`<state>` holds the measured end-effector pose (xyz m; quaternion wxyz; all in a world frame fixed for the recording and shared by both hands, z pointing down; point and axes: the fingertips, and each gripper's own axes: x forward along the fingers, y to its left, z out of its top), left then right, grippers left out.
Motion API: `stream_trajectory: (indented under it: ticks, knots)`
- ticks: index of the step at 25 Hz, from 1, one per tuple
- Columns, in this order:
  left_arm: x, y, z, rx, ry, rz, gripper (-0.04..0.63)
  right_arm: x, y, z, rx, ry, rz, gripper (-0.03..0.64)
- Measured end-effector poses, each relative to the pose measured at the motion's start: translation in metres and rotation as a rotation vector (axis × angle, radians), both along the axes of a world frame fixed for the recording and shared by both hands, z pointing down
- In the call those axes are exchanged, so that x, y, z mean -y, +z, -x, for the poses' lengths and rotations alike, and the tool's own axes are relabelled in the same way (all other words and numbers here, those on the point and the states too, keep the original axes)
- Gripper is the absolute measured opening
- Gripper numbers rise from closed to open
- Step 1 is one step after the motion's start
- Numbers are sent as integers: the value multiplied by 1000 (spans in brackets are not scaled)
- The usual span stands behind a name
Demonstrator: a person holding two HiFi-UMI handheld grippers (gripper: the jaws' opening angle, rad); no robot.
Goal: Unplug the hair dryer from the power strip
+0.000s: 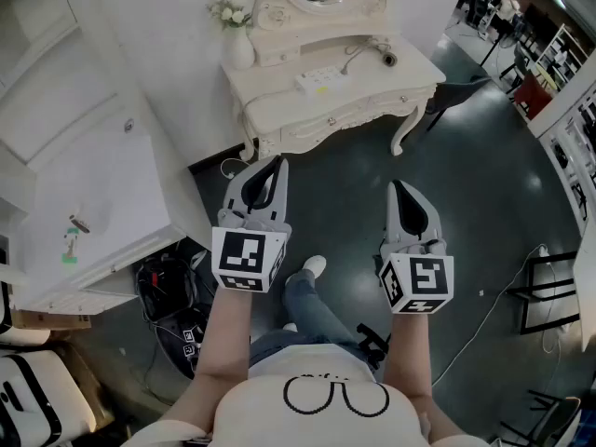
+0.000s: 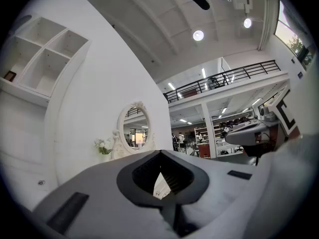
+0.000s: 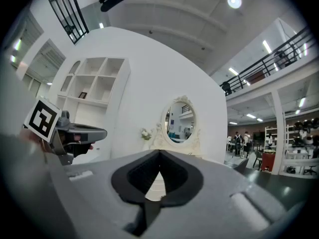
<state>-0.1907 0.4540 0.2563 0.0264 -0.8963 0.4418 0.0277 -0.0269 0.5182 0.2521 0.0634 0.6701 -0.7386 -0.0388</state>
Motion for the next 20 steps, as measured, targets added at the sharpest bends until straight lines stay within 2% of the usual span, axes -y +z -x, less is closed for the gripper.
stream_trajectory:
  ticks: [5, 10, 16, 20]
  knots:
    - [72, 2, -12, 7, -12, 11, -2, 75, 7, -16, 12, 7, 29, -2]
    - [150, 6, -29, 24, -19, 40, -2, 151, 12, -36, 75, 1, 50, -2]
    - [228, -1, -65, 10, 18, 68, -2, 233, -2, -66, 63, -6, 47, -1]
    - [267, 1, -81, -38, 31, 124, -2, 271, -10, -79, 54, -16, 34, 0]
